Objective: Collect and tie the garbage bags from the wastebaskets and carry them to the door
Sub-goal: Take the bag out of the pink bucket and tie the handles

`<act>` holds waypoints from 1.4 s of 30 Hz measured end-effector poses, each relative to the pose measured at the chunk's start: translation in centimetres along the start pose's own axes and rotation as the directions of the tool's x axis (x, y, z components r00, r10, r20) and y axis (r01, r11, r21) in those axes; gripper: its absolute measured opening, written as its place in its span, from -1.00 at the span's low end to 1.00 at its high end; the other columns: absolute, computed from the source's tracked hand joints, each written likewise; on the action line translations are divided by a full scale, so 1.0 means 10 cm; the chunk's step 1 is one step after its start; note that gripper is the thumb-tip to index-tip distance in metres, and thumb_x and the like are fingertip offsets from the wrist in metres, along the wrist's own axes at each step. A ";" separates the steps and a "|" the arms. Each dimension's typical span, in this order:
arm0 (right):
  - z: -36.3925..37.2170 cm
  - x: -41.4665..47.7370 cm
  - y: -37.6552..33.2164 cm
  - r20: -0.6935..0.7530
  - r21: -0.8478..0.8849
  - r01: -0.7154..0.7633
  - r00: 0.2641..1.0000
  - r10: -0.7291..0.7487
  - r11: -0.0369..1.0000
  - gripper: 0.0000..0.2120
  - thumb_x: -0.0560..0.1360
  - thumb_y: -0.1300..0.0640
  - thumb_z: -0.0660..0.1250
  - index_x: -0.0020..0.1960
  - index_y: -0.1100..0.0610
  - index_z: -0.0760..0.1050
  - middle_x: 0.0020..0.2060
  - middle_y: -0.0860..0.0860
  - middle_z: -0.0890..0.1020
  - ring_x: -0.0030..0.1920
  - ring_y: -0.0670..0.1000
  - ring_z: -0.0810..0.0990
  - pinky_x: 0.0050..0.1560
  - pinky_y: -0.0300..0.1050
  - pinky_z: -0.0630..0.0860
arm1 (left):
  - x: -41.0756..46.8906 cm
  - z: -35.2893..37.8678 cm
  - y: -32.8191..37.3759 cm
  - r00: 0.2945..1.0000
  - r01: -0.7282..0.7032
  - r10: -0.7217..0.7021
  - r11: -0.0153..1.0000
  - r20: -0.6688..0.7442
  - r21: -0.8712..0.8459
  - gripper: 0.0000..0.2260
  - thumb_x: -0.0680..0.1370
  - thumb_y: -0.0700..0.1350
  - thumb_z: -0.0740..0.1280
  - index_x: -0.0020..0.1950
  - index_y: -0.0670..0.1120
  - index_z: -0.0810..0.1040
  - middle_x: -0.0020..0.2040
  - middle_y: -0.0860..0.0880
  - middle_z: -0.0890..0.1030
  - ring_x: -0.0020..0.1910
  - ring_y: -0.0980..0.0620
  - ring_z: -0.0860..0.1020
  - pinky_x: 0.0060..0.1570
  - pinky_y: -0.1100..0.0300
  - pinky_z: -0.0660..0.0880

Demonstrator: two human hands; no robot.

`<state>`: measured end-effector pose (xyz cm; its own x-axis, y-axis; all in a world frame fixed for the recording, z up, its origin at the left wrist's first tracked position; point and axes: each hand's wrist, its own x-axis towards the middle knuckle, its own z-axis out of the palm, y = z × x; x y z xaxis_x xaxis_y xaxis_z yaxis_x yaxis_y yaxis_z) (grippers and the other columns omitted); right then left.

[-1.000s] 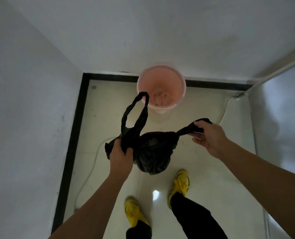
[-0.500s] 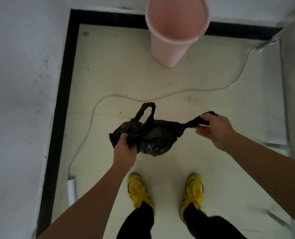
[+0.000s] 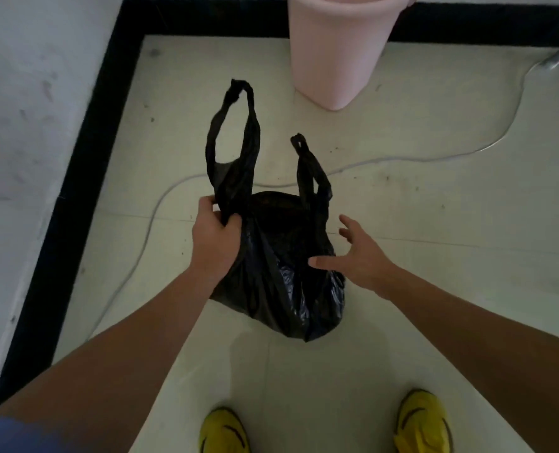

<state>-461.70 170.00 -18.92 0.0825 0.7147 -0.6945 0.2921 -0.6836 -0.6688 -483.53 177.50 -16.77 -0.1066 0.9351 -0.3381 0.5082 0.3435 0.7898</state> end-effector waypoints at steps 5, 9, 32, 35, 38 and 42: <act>0.34 0.70 0.07 -0.072 -0.039 0.191 0.978 -0.193 0.981 -0.35 0.38 -0.02 0.54 0.38 0.15 0.41 0.19 0.06 0.60 0.14 0.07 0.60 0.15 0.01 0.56 | 0.31 0.06 -0.38 0.983 0.088 -0.063 0.986 0.174 -0.140 -0.43 0.36 0.04 0.54 0.28 0.00 0.40 0.06 0.09 0.57 0.04 0.11 0.58 0.12 0.15 0.50; 0.36 1.10 -0.02 -0.230 0.213 0.210 0.960 -0.160 0.954 -0.78 0.59 0.08 0.32 0.11 0.20 0.61 -0.06 0.11 0.66 -0.14 0.02 0.62 -0.21 -0.21 0.51 | 0.44 0.09 -0.73 0.943 0.148 -0.113 0.985 0.314 -0.091 -0.37 0.21 -0.10 0.64 0.25 -0.04 0.54 0.09 0.04 0.64 0.06 0.05 0.60 0.17 0.09 0.51; 0.23 0.47 -0.19 -0.217 0.173 0.364 0.921 -0.325 0.915 -0.85 0.46 0.16 0.45 0.01 0.17 0.67 -0.13 0.09 0.72 -0.13 0.07 0.70 -0.10 -0.12 0.60 | 0.16 0.10 -0.58 0.934 0.329 -0.124 0.667 0.335 -0.669 -0.49 0.29 -0.01 0.59 0.16 -0.19 0.61 0.06 -0.18 0.69 0.04 -0.18 0.66 0.17 -0.10 0.54; 0.25 0.50 -0.26 -0.250 0.285 0.361 0.922 -0.295 0.888 -0.81 0.49 0.18 0.38 0.06 0.22 0.64 -0.08 0.16 0.71 -0.07 0.15 0.69 0.04 0.01 0.62 | 0.16 0.15 -0.54 0.963 0.257 -0.142 0.743 0.230 -0.618 -0.69 0.45 -0.14 0.46 0.14 -0.23 0.60 0.00 -0.21 0.69 -0.05 -0.19 0.67 0.08 -0.08 0.58; 0.33 0.48 -0.37 -0.254 0.366 0.399 0.912 -0.322 0.841 -0.81 0.46 0.32 0.30 0.02 0.23 0.64 -0.05 0.21 0.70 -0.01 0.22 0.67 0.07 0.05 0.61 | 0.08 0.22 -0.48 0.981 0.170 -0.102 0.854 0.162 -0.493 -0.79 0.56 -0.12 0.32 0.13 -0.20 0.54 -0.02 -0.14 0.65 -0.05 -0.13 0.63 0.00 0.08 0.57; 0.39 0.41 -0.46 -0.189 0.535 0.336 0.942 -0.277 0.775 -0.65 0.46 0.39 0.13 0.04 0.19 0.64 -0.11 0.18 0.63 -0.10 0.18 0.62 -0.06 -0.03 0.59 | 0.06 0.18 -0.46 0.977 0.200 -0.117 0.792 0.179 -0.576 -0.78 0.52 -0.31 0.25 0.13 -0.26 0.57 -0.02 -0.24 0.65 -0.02 -0.22 0.63 0.01 -0.03 0.59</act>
<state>-466.42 175.50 -19.77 0.1765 0.8908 -0.4186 -0.2559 -0.3691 -0.8934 -484.35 176.34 -21.55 -0.0106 0.8578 -0.5139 -0.1111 0.5097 0.8531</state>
